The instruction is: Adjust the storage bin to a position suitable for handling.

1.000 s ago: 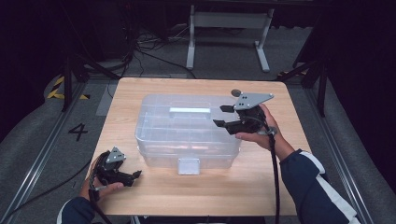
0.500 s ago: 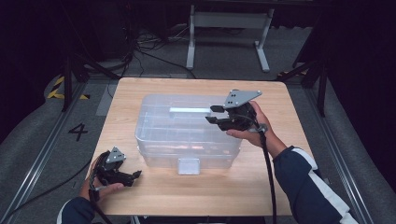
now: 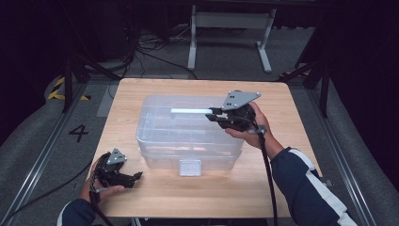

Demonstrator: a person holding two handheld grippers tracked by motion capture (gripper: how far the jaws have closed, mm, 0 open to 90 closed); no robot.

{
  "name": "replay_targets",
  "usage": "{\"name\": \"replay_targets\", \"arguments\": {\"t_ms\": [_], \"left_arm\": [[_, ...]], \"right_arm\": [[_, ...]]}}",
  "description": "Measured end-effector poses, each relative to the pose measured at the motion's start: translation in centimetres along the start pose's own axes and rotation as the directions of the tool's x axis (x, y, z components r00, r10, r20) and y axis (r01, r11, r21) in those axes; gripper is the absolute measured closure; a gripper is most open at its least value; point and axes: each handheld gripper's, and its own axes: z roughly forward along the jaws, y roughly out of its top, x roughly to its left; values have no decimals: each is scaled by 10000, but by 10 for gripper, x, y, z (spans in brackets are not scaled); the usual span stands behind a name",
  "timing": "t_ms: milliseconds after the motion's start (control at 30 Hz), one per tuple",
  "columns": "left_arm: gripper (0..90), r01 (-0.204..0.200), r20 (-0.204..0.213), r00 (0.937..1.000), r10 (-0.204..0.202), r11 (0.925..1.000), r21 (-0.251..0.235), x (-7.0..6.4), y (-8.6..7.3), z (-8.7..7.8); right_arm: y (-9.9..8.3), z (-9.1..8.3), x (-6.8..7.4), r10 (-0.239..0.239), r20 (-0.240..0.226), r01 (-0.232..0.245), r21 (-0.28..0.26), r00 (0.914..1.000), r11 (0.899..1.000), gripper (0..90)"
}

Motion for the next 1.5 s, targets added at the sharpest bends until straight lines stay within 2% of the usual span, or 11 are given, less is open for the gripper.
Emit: {"name": "replay_targets", "arguments": {"t_ms": [200,400,500,600,733,867,1067,1200,1333,1433,1500], "left_arm": [[82,108,-82,9999,-109,9999,-60,0,0,-1],[154,451,-341,9984,-457,9988,-177,-3,-1,-3],[179,608,-464,9971,-604,9981,81,-6,2,-5],[237,481,-784,9958,-463,9986,204,-8,4,-9],[244,434,-1114,9928,-448,9989,-154,-7,8,-20],[282,449,-1062,9929,-532,9959,-785,-6,14,-33],[313,-72,-1155,9933,-97,9894,-1453,-14,28,-51],[332,50,-1330,9907,-271,9864,-1642,-17,34,-58],[366,125,-1182,9923,-367,9798,-1996,-20,41,-65],[382,-7,-996,9948,-211,9768,-2140,-21,46,-68],[443,-112,-1051,9944,-129,9742,-2253,-24,48,-68]], "right_arm": [[5,-1,-8,269,-111,-269,8,9996,9996,754],[9,-1,-13,346,-223,-345,46,9992,9994,751],[11,-1,-14,257,-175,-256,96,9995,9996,747],[13,-1,-16,281,-173,-279,114,9995,9995,744],[14,-1,-18,391,-181,-389,112,9991,9992,741],[18,-1,-20,361,-89,-359,220,9993,9991,735],[21,-1,-24,415,-88,-413,264,9991,9988,731],[22,-1,-25,378,-68,-376,301,9993,9988,729],[24,-1,-27,343,-67,-340,355,9994,9988,724],[26,-1,-27,298,4,-298,385,9996,9988,721],[27,-1,-27,236,96,-239,417,9997,9988,717]]}}
